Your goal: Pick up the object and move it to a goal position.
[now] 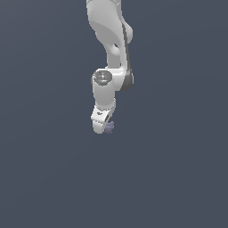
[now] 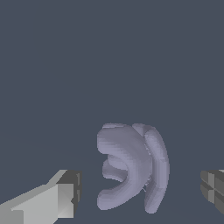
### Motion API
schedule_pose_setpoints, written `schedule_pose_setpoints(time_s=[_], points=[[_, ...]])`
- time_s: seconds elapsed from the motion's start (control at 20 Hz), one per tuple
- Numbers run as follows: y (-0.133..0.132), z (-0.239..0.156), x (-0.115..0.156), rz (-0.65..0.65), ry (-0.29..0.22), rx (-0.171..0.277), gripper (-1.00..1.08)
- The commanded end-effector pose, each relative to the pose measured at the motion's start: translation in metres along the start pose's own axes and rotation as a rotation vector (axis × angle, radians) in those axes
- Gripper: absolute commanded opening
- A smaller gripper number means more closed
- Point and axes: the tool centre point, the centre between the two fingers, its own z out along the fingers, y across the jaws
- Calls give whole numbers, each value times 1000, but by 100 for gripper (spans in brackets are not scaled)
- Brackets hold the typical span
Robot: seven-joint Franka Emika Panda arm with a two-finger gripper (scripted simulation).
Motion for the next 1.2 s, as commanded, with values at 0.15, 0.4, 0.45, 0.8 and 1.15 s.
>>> schedule_pose_setpoints(time_s=[0.15,0.4,0.45,0.8,1.15], points=[[-1,26,0,-2,0,1,100],[-1,39,0,-4,0,1,100],[-1,40,0,-4,0,1,100],[-1,40,0,-4,0,1,-100],[0,38,0,-3,0,-1,-100]])
